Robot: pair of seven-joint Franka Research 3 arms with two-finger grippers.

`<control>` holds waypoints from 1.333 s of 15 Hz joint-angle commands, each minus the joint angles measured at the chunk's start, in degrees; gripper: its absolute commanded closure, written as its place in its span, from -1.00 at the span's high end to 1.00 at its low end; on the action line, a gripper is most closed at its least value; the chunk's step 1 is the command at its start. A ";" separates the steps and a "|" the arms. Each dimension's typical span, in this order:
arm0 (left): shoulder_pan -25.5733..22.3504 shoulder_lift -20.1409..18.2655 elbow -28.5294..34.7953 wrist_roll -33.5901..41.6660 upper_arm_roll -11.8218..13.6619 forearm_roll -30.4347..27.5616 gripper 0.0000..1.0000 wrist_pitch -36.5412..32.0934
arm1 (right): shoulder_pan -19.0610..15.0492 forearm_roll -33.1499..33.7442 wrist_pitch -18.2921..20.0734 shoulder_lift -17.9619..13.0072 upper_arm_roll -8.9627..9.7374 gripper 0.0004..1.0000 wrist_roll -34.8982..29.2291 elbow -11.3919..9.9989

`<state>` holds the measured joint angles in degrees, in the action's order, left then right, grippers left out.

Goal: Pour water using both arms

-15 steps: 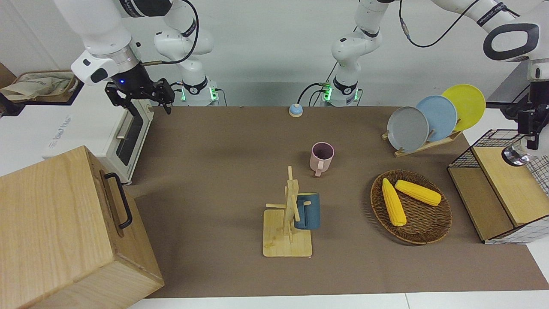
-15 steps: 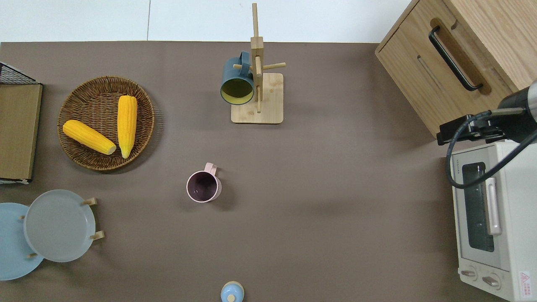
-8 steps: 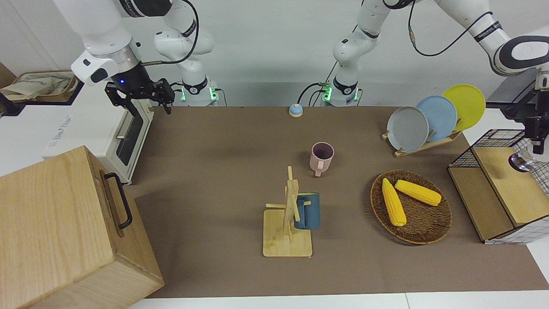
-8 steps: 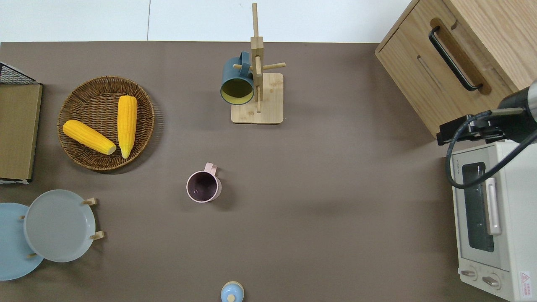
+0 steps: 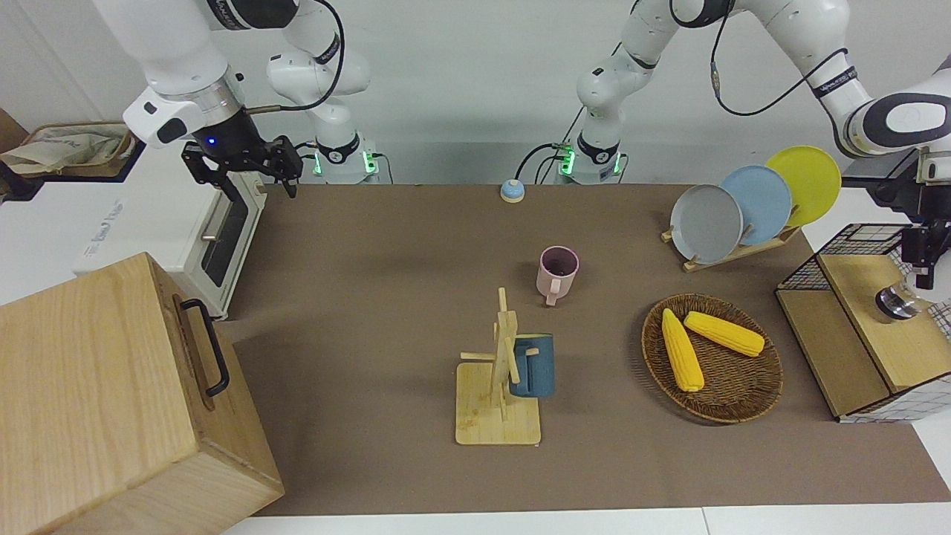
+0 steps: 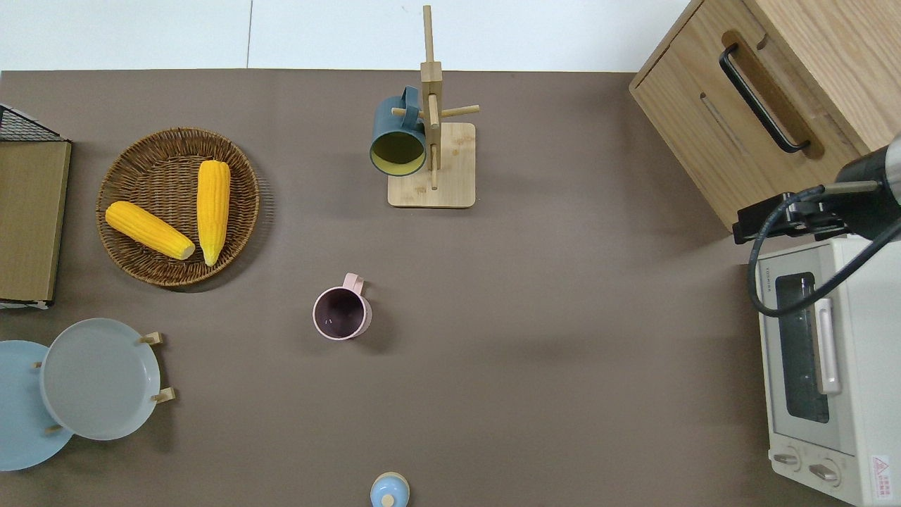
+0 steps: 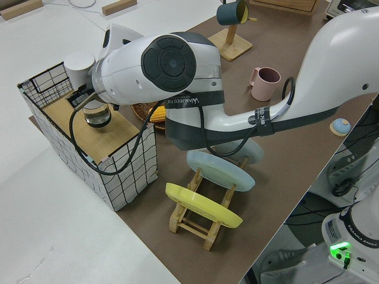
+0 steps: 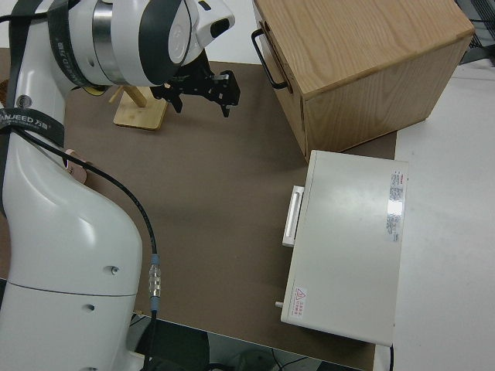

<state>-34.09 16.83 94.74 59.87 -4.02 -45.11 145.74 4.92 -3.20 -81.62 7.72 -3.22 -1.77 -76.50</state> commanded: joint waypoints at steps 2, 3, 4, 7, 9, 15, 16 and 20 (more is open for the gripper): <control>-0.10 2.23 -2.36 2.44 -0.46 -1.82 -1.00 2.01 | -0.44 -0.50 -0.12 -1.13 0.23 0.98 0.71 -1.29; -0.18 2.67 -2.45 3.05 -0.46 -1.91 -1.00 2.36 | -0.44 -0.41 -0.03 -1.13 0.23 0.98 0.71 -1.29; -0.18 3.11 -2.45 3.14 -0.46 -1.91 -1.00 2.62 | -0.44 -0.49 -0.03 -1.13 0.23 0.98 0.71 -1.29; -0.10 3.38 -2.45 3.15 -0.55 -2.00 -1.00 2.97 | -0.35 -0.50 -0.03 -1.13 0.23 0.98 0.71 -1.29; -0.10 3.47 -2.45 3.15 -0.46 -2.08 -0.95 2.89 | -0.35 -0.50 -0.12 -1.13 0.23 0.98 0.71 -1.20; -0.09 3.12 -2.89 -0.53 -0.20 -1.39 1.00 1.84 | -0.35 -0.50 -0.12 -1.13 0.23 0.98 0.71 -1.20; -0.10 2.86 -3.15 -1.33 -0.03 -0.60 1.00 1.66 | -0.35 -0.50 -0.12 -1.13 0.23 0.98 0.71 -1.20; -0.53 2.33 -3.85 -7.47 0.59 9.92 1.00 -3.25 | -0.44 -0.49 -0.12 -1.13 0.23 0.98 0.71 -1.20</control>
<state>-34.13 18.99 92.90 58.05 -3.80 -42.49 146.79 4.92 -3.20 -81.62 7.69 -3.22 -1.77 -76.50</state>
